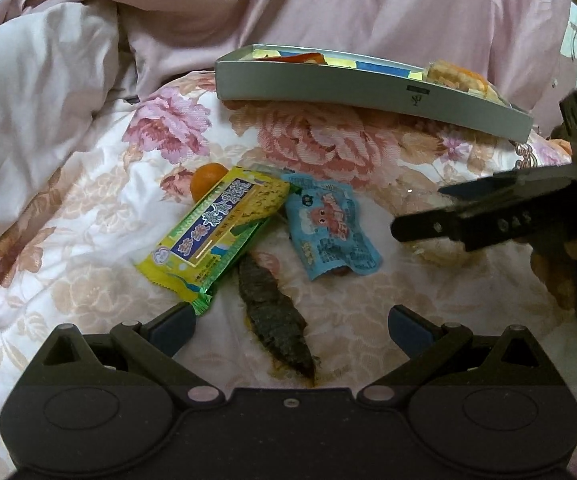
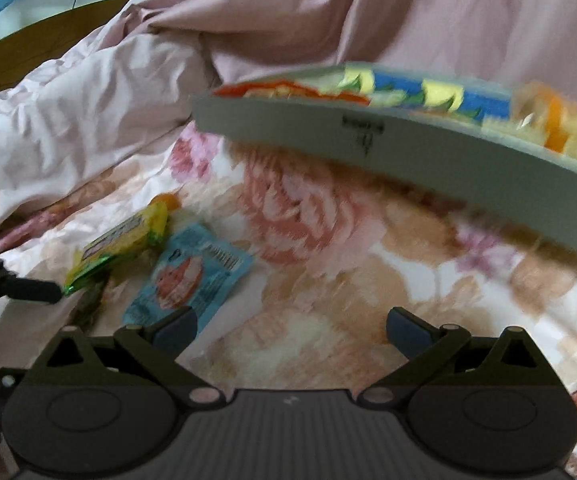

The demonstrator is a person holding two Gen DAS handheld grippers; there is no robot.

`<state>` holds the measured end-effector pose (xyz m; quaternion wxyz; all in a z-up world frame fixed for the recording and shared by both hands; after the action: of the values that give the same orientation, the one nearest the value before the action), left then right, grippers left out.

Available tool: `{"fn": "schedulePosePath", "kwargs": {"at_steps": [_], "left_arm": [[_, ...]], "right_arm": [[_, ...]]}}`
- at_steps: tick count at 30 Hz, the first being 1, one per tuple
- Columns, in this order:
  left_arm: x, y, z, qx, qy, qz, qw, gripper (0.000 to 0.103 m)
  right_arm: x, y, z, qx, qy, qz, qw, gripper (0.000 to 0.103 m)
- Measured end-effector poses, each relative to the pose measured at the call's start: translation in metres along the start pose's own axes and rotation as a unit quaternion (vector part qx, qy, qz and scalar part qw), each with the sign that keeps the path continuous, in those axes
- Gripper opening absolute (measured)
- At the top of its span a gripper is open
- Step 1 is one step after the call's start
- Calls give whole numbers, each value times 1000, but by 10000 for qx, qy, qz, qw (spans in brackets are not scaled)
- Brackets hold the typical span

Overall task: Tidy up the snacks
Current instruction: 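Grasp the dark strip pack with the left gripper while the right gripper grasps the round wrapped biscuit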

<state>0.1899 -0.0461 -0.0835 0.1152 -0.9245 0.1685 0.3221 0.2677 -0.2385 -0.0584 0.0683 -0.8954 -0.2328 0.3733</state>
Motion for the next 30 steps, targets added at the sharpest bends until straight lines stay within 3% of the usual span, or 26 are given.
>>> {"fn": "schedulePosePath", "kwargs": {"at_steps": [8,16,22,25,30], "left_arm": [[0,-5,-1,-143,-6,-21,9999,100],[-5,-5,-1,-432,19,1,9991,94],[3,0,1,-51,-189,-239,9995,86],[5,1,0,21,-249,-342,9991,83],[4,-4,-1,-148,-299,-456,9984,64]], "right_arm": [[-12,-12,21,-317,-234,-348,9986,102],[-11,-31,39,-1175,-230,177,9926,102],[-25,-37,52,-803,-127,524,9953,85],[-37,-43,63,-634,-63,722,9954,81],[-48,-51,75,-299,-28,880,9957,80]]}}
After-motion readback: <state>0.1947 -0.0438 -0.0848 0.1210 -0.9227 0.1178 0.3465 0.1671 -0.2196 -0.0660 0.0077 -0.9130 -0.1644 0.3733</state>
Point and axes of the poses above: each gripper's, at about its wrist camera, not at the fingertips, and x roughly the way its jaws point, y to its right, z to its underside, the point moved 7 cm from there along x, roughly the way its jaws point, and after that the axes turned 13 degrees about x, right-handed, at the moved point
